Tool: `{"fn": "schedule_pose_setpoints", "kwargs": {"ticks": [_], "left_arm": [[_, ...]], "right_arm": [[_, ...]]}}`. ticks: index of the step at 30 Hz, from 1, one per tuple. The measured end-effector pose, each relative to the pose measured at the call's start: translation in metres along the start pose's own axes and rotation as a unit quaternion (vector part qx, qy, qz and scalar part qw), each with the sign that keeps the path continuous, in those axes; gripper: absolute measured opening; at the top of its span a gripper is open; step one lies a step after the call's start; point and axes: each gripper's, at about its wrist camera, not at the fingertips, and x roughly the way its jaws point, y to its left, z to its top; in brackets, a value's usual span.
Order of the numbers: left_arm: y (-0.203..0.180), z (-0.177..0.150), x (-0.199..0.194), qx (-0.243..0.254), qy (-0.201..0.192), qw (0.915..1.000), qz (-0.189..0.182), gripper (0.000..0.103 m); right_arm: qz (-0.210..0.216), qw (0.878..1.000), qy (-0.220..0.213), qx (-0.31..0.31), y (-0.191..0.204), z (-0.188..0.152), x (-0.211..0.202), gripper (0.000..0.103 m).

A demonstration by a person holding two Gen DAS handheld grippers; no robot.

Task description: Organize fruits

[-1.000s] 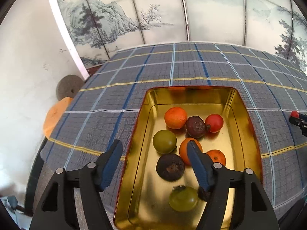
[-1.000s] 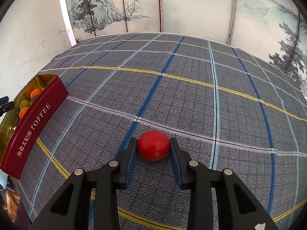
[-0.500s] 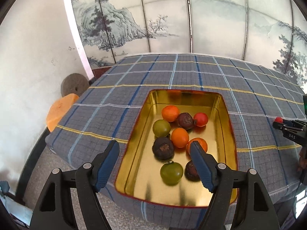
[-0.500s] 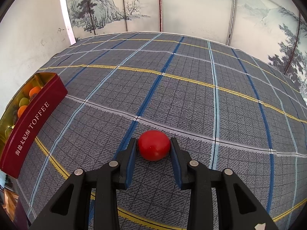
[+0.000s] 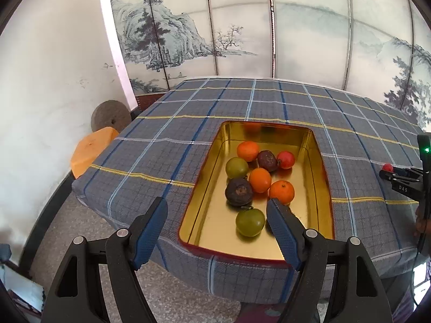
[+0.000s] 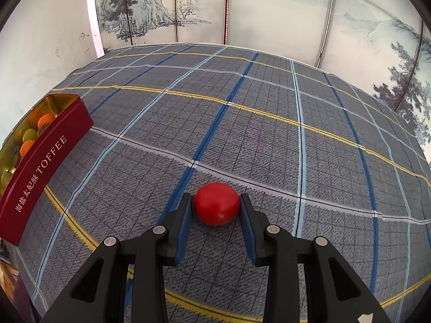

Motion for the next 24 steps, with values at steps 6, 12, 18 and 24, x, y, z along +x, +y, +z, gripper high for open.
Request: {"fn": "schedule_pose_setpoints", "kwargs": {"ticks": [6, 12, 18, 24], "left_arm": [[0.006, -0.002, 0.001, -0.013, 0.008, 0.9999, -0.001, 0.076], [0.008, -0.003, 0.002, -0.013, 0.014, 0.9998, 0.001, 0.076], [0.008, -0.005, 0.001, -0.008, 0.013, 0.9999, 0.004, 0.076], [0.008, -0.007, 0.000, -0.010, 0.013, 0.9999, 0.003, 0.076]], "right_arm": [[0.006, 1.000, -0.006, 0.008, 0.006, -0.008, -0.010, 0.033], [0.021, 1.000, -0.015, 0.009, 0.015, -0.014, -0.026, 0.033], [0.045, 0.998, -0.032, -0.005, 0.035, -0.013, -0.045, 0.033], [0.053, 0.997, -0.046, -0.018, 0.051, -0.014, -0.059, 0.033]]}}
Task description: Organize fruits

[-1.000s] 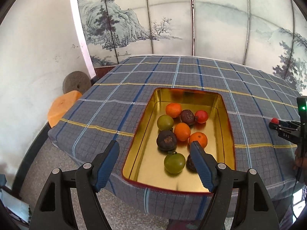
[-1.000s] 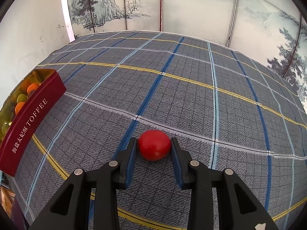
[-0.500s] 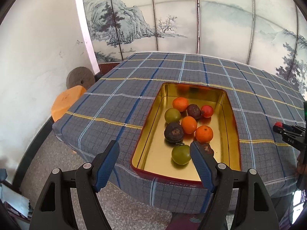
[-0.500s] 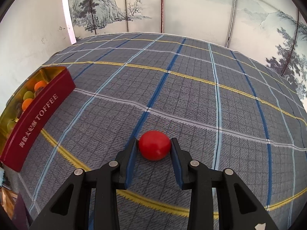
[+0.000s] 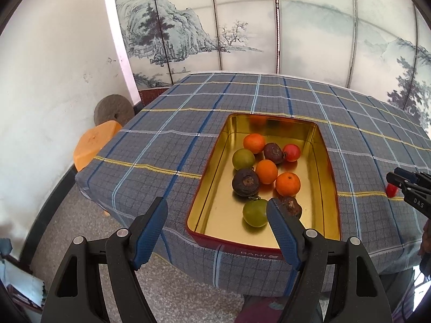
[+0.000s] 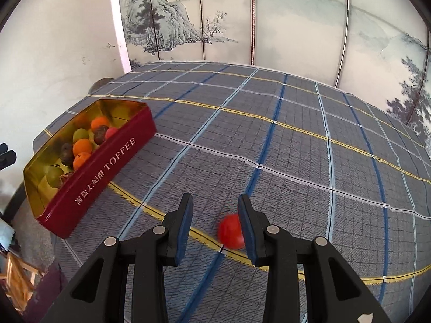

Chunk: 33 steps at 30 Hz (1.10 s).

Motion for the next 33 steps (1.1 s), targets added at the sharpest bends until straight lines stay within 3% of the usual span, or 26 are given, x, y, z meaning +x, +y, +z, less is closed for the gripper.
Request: {"fn": "schedule_pose_setpoints", "kwargs": {"ticks": [15, 19, 26, 29, 33], "left_arm": [[-0.009, -0.002, 0.003, 0.009, 0.009, 0.9999, -0.010, 0.076], [-0.013, -0.002, 0.002, 0.015, 0.007, 0.9998, -0.011, 0.076], [-0.018, -0.002, 0.002, 0.020, 0.007, 0.9997, -0.013, 0.076], [-0.019, -0.002, 0.002, 0.022, 0.006, 0.9996, -0.014, 0.076], [-0.016, -0.002, 0.002, 0.020, 0.005, 0.9997, -0.010, 0.076]], "right_arm": [[-0.016, 1.000, 0.004, 0.023, -0.030, -0.018, -0.006, 0.033], [-0.009, 1.000, 0.004, 0.019, -0.027, -0.026, -0.006, 0.040], [0.001, 1.000, 0.018, 0.003, -0.017, -0.027, 0.004, 0.040], [0.003, 1.000, 0.028, -0.001, -0.013, -0.032, 0.010, 0.027], [0.000, 1.000, 0.027, -0.006, -0.010, -0.031, 0.010, 0.027]]}}
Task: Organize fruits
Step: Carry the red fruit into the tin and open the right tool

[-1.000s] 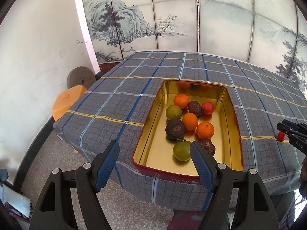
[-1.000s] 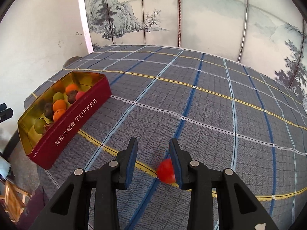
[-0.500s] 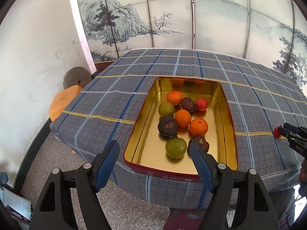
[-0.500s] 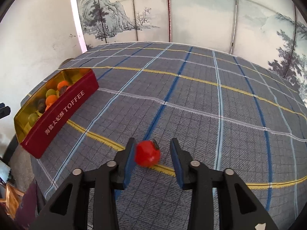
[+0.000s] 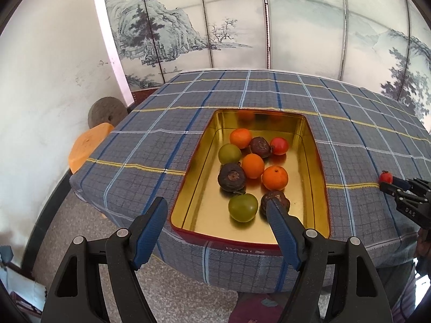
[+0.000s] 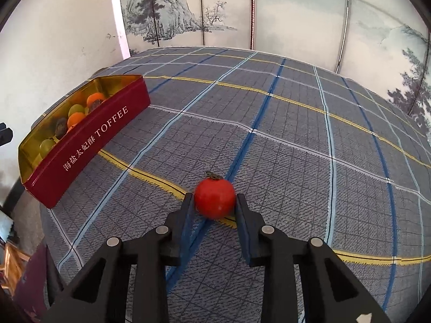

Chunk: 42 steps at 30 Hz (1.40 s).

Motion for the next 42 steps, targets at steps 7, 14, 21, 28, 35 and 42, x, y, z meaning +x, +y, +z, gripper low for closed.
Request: {"fn": "schedule_pose_setpoints", "kwargs": {"ticks": [7, 14, 21, 28, 35, 42], "left_arm": [[0.013, 0.000, -0.008, -0.015, -0.013, 0.9998, 0.005, 0.076], [0.018, -0.001, -0.011, -0.015, -0.022, 0.9995, 0.015, 0.076], [0.021, 0.001, -0.014, -0.006, -0.036, 0.9990, 0.027, 0.076], [0.027, 0.006, -0.016, -0.008, -0.044, 0.9982, 0.041, 0.076], [0.036, 0.007, -0.012, -0.023, -0.038, 0.9978, 0.049, 0.076], [0.044, 0.007, -0.013, -0.032, -0.037, 0.9979, 0.041, 0.078]], "right_arm": [[0.019, 0.999, -0.026, 0.003, 0.006, 0.018, -0.020, 0.027], [0.068, 0.995, -0.058, -0.040, 0.053, 0.060, -0.044, 0.027], [0.106, 0.989, -0.061, -0.084, 0.104, 0.092, -0.030, 0.027], [0.120, 0.986, -0.045, -0.104, 0.131, 0.108, -0.001, 0.027], [0.117, 0.988, -0.025, -0.098, 0.134, 0.114, 0.023, 0.027], [0.112, 0.989, -0.010, -0.098, 0.139, 0.117, 0.040, 0.028]]}}
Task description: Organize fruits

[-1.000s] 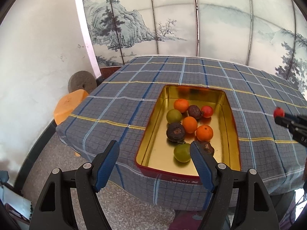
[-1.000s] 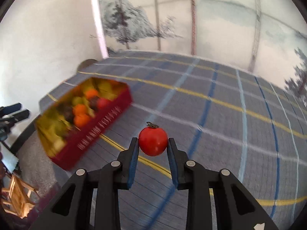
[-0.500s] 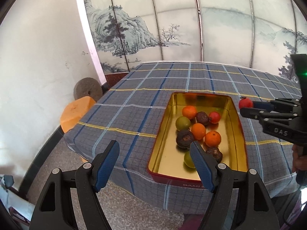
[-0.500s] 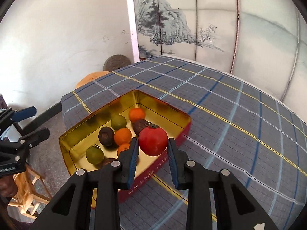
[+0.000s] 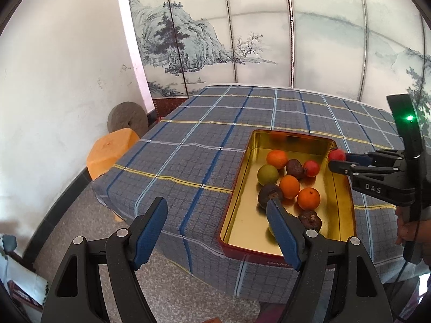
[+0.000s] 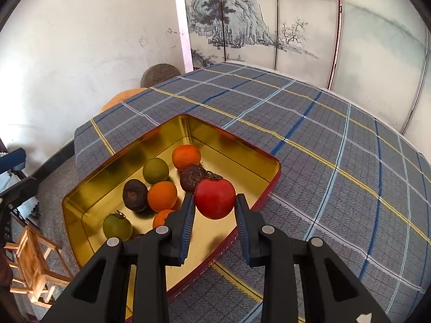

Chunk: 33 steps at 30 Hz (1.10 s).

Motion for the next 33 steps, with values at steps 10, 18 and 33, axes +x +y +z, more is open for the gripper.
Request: {"fn": "schedule_pose_setpoints", "kwargs": {"ticks": [10, 18, 33], "left_arm": [[0.006, 0.003, -0.009, -0.005, -0.019, 0.9997, -0.012, 0.092], [0.013, 0.009, -0.016, -0.018, -0.030, 0.9991, -0.023, 0.097], [0.020, 0.035, -0.071, -0.021, -0.127, 0.9916, 0.002, 0.103]], "right_arm": [[-0.002, 1.000, 0.011, 0.000, 0.003, 0.004, 0.014, 0.028], [-0.002, 1.000, -0.004, -0.008, 0.010, 0.012, 0.010, 0.029], [0.009, 0.996, -0.085, -0.022, 0.026, 0.023, -0.048, 0.037]]}}
